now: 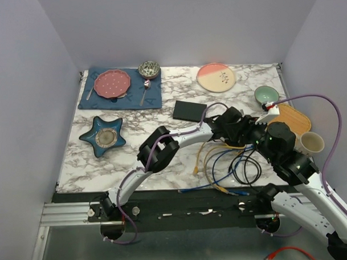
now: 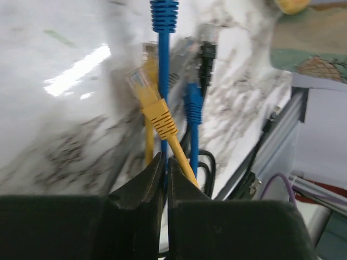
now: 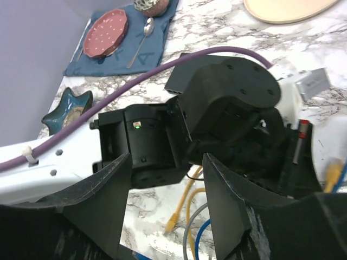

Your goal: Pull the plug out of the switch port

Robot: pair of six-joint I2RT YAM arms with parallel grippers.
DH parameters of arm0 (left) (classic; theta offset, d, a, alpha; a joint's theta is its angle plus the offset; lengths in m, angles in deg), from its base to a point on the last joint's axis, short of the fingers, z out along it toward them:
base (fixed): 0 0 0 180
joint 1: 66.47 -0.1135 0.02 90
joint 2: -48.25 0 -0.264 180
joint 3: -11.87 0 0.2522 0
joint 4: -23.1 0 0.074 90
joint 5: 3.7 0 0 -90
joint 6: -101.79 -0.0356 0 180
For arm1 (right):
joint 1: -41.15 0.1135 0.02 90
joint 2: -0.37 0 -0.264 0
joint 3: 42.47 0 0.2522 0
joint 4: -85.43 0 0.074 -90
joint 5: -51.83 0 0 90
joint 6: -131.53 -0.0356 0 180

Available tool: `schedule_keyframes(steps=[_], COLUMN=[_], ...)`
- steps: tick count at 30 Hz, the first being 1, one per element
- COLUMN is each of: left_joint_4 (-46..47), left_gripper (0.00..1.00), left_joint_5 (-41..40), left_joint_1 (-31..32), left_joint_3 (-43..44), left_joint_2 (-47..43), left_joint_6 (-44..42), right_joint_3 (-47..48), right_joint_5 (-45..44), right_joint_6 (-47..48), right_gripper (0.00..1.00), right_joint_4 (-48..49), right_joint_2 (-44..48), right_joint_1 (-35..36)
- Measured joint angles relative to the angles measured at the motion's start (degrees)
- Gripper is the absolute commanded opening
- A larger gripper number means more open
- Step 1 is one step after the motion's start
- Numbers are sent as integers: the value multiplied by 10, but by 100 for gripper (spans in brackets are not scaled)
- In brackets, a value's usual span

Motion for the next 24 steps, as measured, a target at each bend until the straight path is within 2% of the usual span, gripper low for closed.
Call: schedule_keyframes(steps=[4, 6, 9, 13, 18, 24], left_joint_4=[4, 29, 53, 94, 145, 156], left_gripper=[41, 49, 52, 53, 53, 53], left_joint_5=[27, 26, 16, -8, -44, -72], left_joint_1=[11, 11, -7, -74, -163, -164], left_joint_3=[25, -22, -126, -245, -320, -388], left_joint_2=[8, -21, -94, -220, -347, -424], left_joint_6=[-9, -18, -21, -21, -23, -47], right_joint_3=[0, 0, 0, 0, -10, -62], right_joint_5=[-5, -7, -9, -9, 5, 87], right_joint_6=[1, 1, 1, 1, 1, -2], right_gripper=[64, 64, 64, 64, 62, 55], right_joint_4=[-6, -9, -9, -8, -5, 32], right_joint_2=[-4, -6, -4, -2, -6, -76], right_joint_1=[0, 0, 0, 0, 0, 0])
